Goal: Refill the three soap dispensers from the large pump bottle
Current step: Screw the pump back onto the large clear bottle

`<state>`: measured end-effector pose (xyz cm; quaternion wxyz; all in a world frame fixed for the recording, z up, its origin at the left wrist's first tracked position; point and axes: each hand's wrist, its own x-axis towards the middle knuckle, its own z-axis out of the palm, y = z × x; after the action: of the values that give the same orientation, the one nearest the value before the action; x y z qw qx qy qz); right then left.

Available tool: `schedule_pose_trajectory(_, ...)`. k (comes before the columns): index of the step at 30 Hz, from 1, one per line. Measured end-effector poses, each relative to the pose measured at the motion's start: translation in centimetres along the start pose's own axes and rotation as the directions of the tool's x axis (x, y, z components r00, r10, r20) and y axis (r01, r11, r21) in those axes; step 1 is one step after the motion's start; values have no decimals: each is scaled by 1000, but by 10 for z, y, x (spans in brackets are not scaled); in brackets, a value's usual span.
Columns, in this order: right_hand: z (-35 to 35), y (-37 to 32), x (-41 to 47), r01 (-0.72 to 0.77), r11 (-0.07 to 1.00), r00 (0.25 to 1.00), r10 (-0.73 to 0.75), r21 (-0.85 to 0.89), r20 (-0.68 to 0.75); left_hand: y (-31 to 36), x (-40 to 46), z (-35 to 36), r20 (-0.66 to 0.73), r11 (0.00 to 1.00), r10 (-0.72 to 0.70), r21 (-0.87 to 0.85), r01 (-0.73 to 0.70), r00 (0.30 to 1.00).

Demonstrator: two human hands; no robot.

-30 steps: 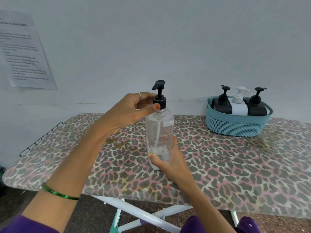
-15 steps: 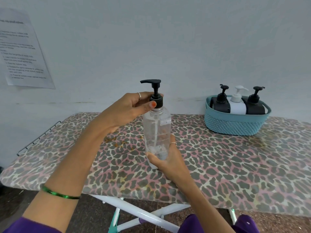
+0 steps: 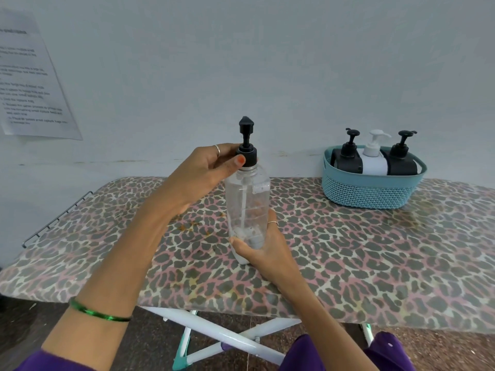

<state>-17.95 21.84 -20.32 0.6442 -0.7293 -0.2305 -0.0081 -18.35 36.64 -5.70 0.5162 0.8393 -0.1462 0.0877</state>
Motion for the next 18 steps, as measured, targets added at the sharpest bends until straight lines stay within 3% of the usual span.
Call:
schedule_pose_trajectory(3, -1, 0, 0, 6, 1000, 1000, -6, -8, 0, 1, -3, 4, -20, 1000, -6, 8, 6, 1000)
schedule_pose_trajectory(8, -1, 1, 1, 18, 1000, 1000, -18, 8, 16, 4, 1, 25, -294, 999, 13, 45, 0, 956)
schedule_pose_trajectory(15, 0, 4, 2, 23, 1000, 1000, -23, 7, 3, 2, -5, 21, -181, 999, 39, 20, -36, 983)
schedule_pose_trajectory(18, 1, 6, 2, 24, 1000, 1000, -24, 2, -3, 0, -7, 24, -205, 999, 48, 2, -49, 978)
